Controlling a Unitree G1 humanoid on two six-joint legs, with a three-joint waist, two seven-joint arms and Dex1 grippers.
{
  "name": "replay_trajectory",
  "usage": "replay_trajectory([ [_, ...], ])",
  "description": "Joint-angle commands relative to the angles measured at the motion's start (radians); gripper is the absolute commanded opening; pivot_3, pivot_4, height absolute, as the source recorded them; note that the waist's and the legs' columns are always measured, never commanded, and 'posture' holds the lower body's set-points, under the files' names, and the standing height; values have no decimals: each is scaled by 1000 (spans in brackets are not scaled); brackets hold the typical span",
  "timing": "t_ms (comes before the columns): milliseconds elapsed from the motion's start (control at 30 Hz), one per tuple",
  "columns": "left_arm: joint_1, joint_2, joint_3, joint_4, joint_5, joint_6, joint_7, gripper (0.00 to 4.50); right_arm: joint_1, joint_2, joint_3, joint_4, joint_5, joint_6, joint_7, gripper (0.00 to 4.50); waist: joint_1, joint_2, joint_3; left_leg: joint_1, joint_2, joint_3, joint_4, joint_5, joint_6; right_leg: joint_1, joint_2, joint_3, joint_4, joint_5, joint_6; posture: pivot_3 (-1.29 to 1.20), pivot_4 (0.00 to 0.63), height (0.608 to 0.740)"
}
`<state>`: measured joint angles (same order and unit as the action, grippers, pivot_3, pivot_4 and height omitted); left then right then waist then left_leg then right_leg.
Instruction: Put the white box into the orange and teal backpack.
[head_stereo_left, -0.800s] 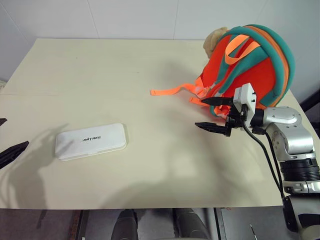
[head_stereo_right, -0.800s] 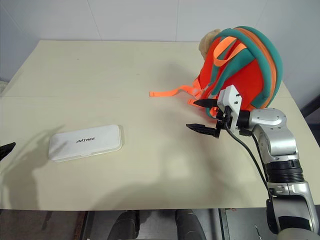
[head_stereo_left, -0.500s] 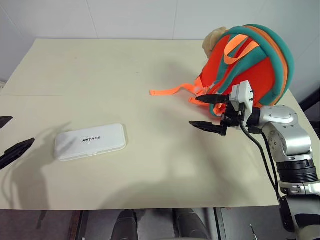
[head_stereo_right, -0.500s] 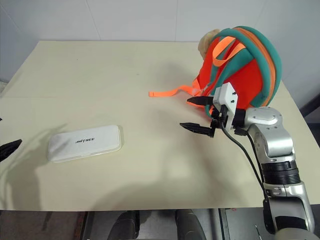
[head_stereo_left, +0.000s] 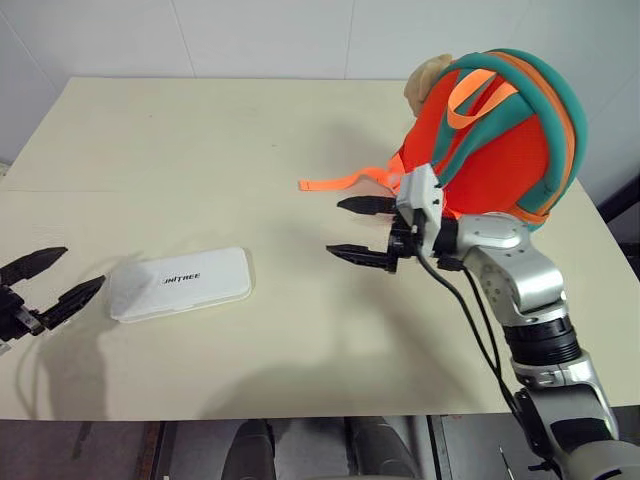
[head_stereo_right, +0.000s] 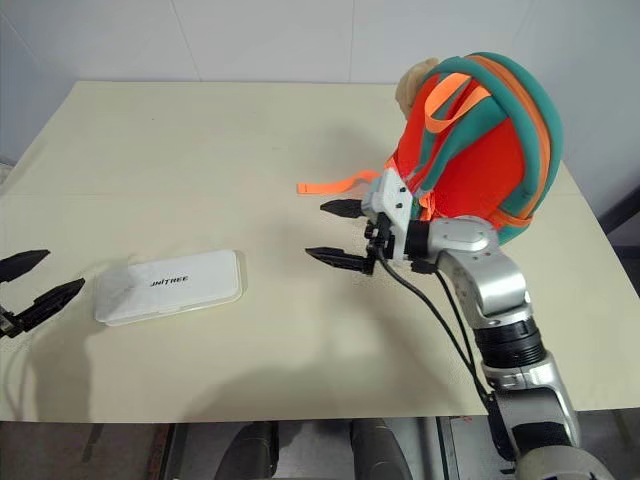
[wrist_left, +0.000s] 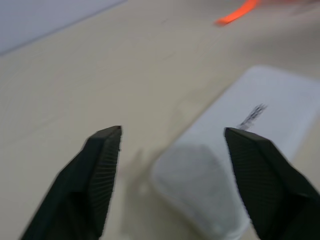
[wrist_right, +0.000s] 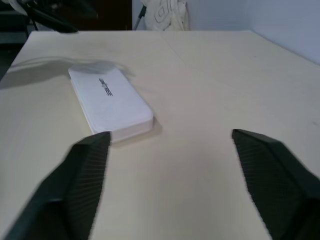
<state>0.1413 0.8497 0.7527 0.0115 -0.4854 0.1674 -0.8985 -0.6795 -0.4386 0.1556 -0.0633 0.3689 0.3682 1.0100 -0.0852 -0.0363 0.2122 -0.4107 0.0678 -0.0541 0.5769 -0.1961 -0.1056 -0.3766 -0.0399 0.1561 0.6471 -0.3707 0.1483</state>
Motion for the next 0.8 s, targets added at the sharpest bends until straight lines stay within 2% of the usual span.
replay_trajectory([
  [33, -10, 1, 6, -49, -14, 81, 74, 2278, -31, 45, 49, 36, -88, -62, -62, 2564, 0, -1, 0, 0, 0, 0, 0, 0, 0, 0, 0, 0, 0, 0, 0, 0, 150, 740],
  [200, 30, 16, 34, -96, -16, 243, 144, 685, -48, 113, 104, 111, -196, -98, -156, 803, -1, -1, -1, 0, 0, 0, 0, 0, 0, 0, 0, 0, 1, 0, 0, 0, 150, 740],
  [267, 66, 26, 41, -121, 1, 365, 204, 13, -51, 136, 122, 135, -228, -111, -180, 56, -4, -1, 0, 0, 0, 0, 0, 0, 0, -1, 0, 0, 1, 0, 0, 0, 150, 740],
  [433, 124, 12, 57, -194, -62, 561, 225, 0, -74, 178, 165, 226, -306, -176, -207, 19, -7, -1, 0, 0, 0, 0, 0, -1, -1, -1, 0, 0, 1, 0, 0, 0, 150, 740],
  [533, 101, 14, 60, -169, -54, 626, 270, 0, -88, 207, 180, 284, -344, -207, -227, 19, -5, -2, -1, 1, 0, 0, 0, -1, -1, -1, 0, -1, 2, 0, 0, 0, 150, 740],
  [667, 54, 13, 36, -119, -56, 650, 278, 0, -106, 236, 204, 367, -401, -248, -254, 19, -2, -2, -1, 1, 0, 0, 0, 0, -1, 0, 0, -1, 3, 0, -1, 0, 150, 740],
  [800, -16, 4, -23, -46, -32, 566, 250, 0, -124, 259, 228, 432, -436, -257, -246, 19, -1, -3, -1, 2, 0, 0, 0, 0, -2, 0, 0, -1, 4, 0, -1, 0, 150, 740],
])
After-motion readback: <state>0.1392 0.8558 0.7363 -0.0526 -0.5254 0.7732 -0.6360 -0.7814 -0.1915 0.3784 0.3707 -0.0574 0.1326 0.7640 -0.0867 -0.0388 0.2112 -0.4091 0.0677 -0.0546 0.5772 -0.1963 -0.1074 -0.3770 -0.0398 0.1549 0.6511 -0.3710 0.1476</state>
